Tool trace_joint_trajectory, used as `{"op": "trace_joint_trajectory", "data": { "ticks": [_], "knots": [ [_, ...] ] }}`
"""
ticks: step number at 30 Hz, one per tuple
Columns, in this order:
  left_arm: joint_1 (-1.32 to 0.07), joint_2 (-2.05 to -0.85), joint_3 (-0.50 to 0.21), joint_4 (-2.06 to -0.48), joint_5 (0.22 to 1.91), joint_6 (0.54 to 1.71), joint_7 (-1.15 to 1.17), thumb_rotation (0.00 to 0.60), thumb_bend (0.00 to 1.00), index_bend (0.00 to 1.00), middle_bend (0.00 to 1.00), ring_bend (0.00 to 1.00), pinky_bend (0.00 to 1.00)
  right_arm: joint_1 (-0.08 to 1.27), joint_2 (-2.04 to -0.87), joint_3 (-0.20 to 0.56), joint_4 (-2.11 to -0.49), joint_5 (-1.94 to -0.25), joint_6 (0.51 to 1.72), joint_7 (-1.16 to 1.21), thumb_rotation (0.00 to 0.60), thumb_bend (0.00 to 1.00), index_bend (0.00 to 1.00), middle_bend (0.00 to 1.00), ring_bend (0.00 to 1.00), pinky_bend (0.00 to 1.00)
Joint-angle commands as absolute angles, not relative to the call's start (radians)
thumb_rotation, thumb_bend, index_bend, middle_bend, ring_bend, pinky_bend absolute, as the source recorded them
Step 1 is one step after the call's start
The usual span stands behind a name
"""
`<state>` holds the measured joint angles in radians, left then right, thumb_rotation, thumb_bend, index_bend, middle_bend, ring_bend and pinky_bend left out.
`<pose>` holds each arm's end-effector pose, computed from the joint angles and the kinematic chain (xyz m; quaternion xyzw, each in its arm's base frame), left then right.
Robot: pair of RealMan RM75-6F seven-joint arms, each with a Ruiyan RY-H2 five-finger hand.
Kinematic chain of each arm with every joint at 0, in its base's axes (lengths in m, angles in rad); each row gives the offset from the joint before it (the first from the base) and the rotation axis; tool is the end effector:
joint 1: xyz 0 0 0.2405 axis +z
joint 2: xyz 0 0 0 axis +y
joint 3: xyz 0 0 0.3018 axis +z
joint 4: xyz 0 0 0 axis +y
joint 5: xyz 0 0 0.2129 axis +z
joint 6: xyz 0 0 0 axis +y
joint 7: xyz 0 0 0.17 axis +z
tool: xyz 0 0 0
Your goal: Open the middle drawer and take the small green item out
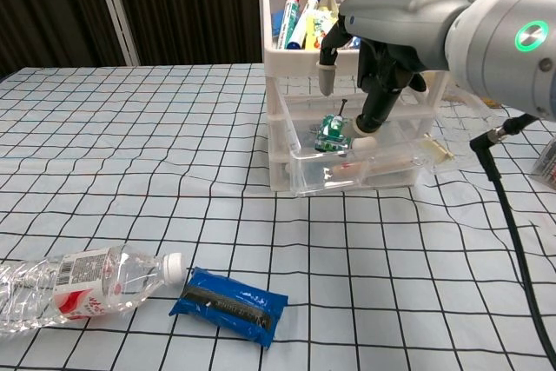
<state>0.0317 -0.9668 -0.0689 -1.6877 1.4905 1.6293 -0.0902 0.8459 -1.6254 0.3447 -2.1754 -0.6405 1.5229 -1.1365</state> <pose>-0.3542 0.1716 0.2489 -0.5374 -0.3721 -0.4079 0.6374 -0.0461 -0.3282 0.0154 0.7084 -0.3836 0.3540 0.4751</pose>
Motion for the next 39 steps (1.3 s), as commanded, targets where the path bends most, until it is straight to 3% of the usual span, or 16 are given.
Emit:
{"op": "trace_joint_trajectory", "data": {
  "ticks": [1, 15, 24, 28, 39],
  "knots": [
    [0.032, -0.967, -0.069, -1.687, 1.491, 1.629, -0.090, 0.600, 0.07, 0.00, 0.00, 0.00, 0.00, 0.851, -1.621, 0.332, -2.170, -0.640, 1.519, -1.121, 0.600, 0.13, 0.48, 1.00, 1.00, 0.77],
    [0.032, -0.964, -0.070, -1.686, 1.488, 1.627, -0.095, 0.600, 0.07, 0.00, 0.00, 0.00, 0.00, 0.874, -1.619, 0.304, -2.139, -0.612, 1.492, -1.068, 0.600, 0.13, 0.32, 1.00, 1.00, 0.77],
    [0.032, -0.964, -0.069, -1.689, 1.489, 1.627, -0.093, 0.600, 0.07, 0.00, 0.00, 0.00, 0.00, 0.892, -1.619, 0.307, -2.128, -0.611, 1.493, -1.057, 0.600, 0.13, 0.36, 1.00, 1.00, 0.77],
    [0.030, -0.966, -0.068, -1.688, 1.488, 1.622, -0.087, 0.600, 0.07, 0.00, 0.00, 0.00, 0.00, 0.932, -1.604, 0.360, -2.117, -0.513, 1.462, -1.086, 0.600, 0.13, 0.38, 1.00, 1.00, 0.77],
    [0.025, -0.963, -0.071, -1.687, 1.476, 1.608, -0.091, 0.600, 0.07, 0.00, 0.00, 0.00, 0.00, 1.001, -1.580, 0.394, -2.116, -0.413, 1.464, -1.132, 0.600, 0.13, 0.41, 1.00, 1.00, 0.77]
  ]
}}
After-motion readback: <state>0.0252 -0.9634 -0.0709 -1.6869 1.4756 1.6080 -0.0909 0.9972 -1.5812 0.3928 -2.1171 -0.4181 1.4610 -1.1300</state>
